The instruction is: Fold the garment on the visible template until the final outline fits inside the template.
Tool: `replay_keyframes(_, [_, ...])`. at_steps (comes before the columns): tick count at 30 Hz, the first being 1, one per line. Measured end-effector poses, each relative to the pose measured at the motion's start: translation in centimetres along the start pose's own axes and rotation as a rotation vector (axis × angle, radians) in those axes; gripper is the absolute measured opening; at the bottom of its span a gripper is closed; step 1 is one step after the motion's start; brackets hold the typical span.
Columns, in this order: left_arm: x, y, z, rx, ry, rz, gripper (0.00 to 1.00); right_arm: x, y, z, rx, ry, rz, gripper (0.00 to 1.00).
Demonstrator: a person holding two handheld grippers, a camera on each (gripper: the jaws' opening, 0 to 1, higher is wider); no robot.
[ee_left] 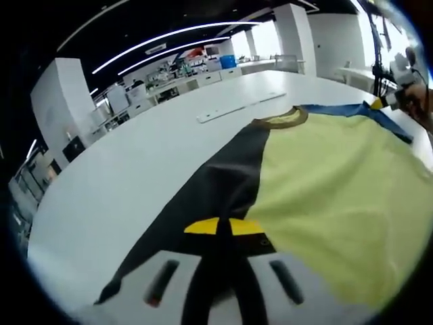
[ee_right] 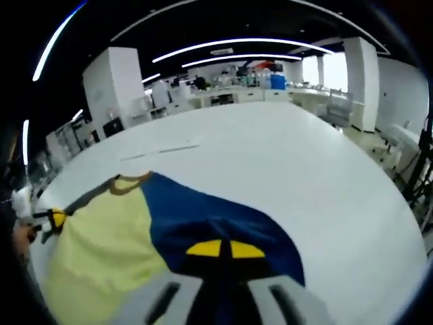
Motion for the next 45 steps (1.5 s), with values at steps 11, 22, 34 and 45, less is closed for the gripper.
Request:
replay_keyframes(11, [-1.0,-1.1,-1.1,0.032,-0.025,-0.084,0.32,-0.2,0.5,-2.3,0.005,0.006,0.032,0.42])
replay_keyframes(22, [-2.8,-1.9,-2.7,0.065,-0.103,-0.231,0.63,1.6,-0.9,-6.2,0.126,0.068,0.098,0.76])
replay_keyframes(34, [-3.4,-1.7,-4.5,0.076,-0.139,-0.299,0.88,3.8,-2.1,-10.2,0.243,0.147,0.175,0.73])
replay_keyframes(45, [-3.4,-1.5,-5.2,0.082,-0.156,-0.307,0.99,6.1,-2.1,-12.5,0.319,0.209,0.243,0.63])
Point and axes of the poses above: the point that each gripper's makers call its tool centre point, and the gripper's own axes: z roughly forward along the fingers, y roughly to its left, x roughly out of its underside, the point moved 1 cm from there along -z, roughly backward along the fingers, and after that the axes turned 9 degrees about -y, right-handed, at the moved point
